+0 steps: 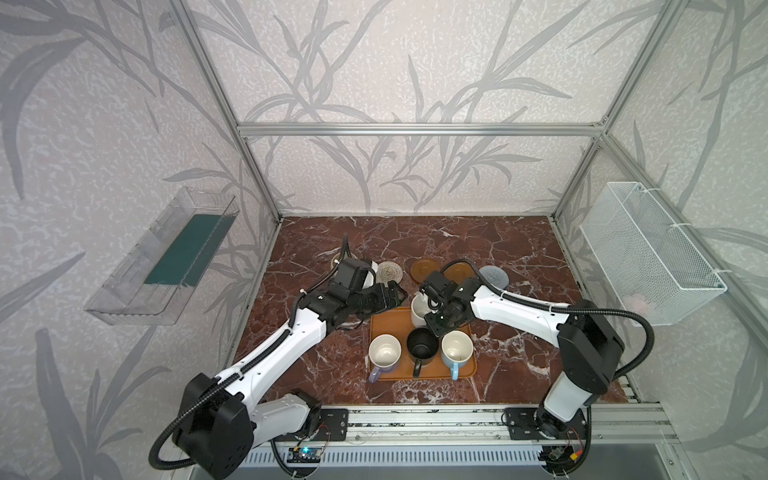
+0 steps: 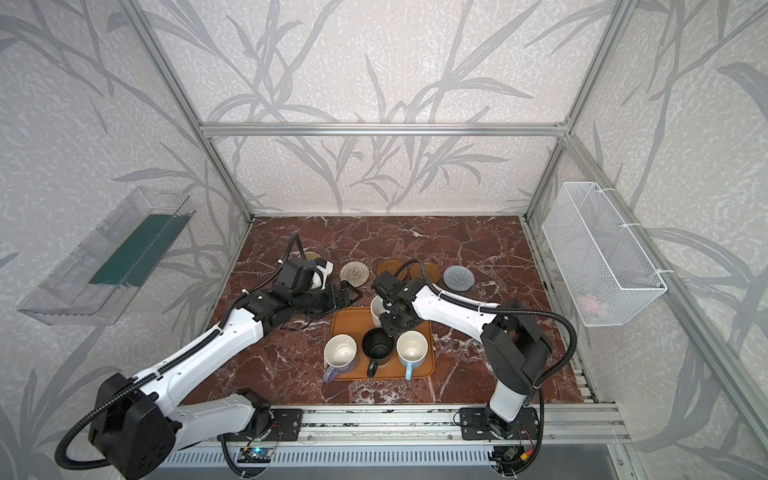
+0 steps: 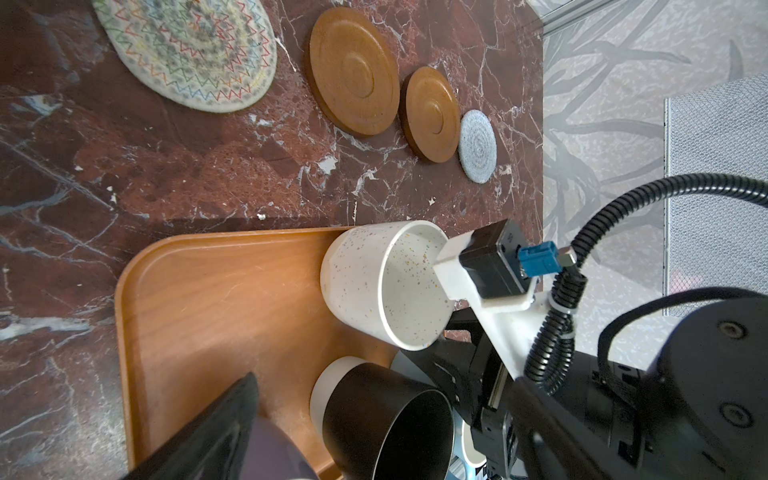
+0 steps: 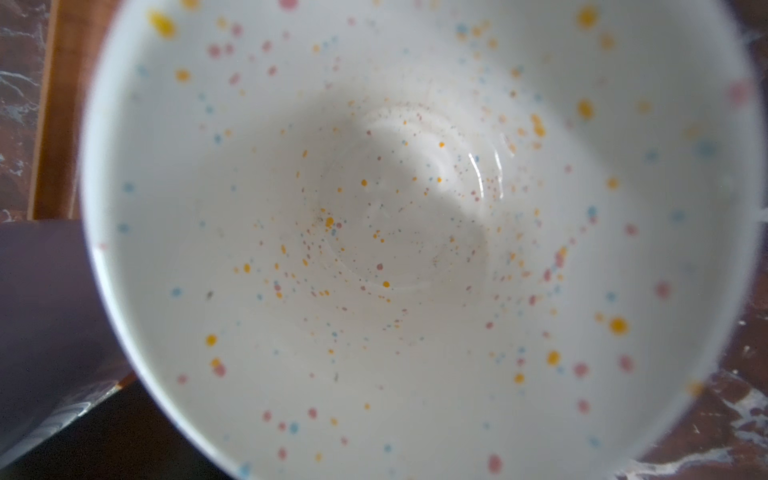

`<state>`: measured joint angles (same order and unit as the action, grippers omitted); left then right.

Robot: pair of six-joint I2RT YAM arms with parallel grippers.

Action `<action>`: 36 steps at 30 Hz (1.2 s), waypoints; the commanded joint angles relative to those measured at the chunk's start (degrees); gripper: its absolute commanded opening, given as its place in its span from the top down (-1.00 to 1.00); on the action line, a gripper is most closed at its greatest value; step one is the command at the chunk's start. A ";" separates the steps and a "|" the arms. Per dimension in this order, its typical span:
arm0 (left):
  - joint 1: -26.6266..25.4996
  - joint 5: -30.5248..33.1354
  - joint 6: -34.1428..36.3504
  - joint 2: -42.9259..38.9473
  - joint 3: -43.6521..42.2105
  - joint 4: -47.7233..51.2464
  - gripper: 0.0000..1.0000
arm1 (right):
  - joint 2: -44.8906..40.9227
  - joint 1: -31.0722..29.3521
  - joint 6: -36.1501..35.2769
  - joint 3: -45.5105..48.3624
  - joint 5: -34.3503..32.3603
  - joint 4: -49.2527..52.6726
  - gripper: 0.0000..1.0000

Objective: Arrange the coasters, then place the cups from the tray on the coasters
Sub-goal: 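Lift the white speckled mug off the tray with the right gripper, then carry the white speckled mug with the right gripper toward the saucers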

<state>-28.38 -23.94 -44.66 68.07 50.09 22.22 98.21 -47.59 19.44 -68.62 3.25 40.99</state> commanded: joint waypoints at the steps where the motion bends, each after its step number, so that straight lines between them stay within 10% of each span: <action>1: -0.10 0.92 0.37 -0.31 -0.62 -0.15 -0.93 | -0.08 0.27 -1.49 -1.47 -2.02 -3.80 0.90; 36: -0.10 4.80 -9.69 -5.00 -2.11 -8.41 -0.99 | -9.76 0.14 1.62 -8.37 -6.25 2.29 1.00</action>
<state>-28.38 -20.58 -50.15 64.71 49.28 18.24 91.05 -47.53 19.25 -72.53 -0.49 44.05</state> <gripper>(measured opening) 0.992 0.201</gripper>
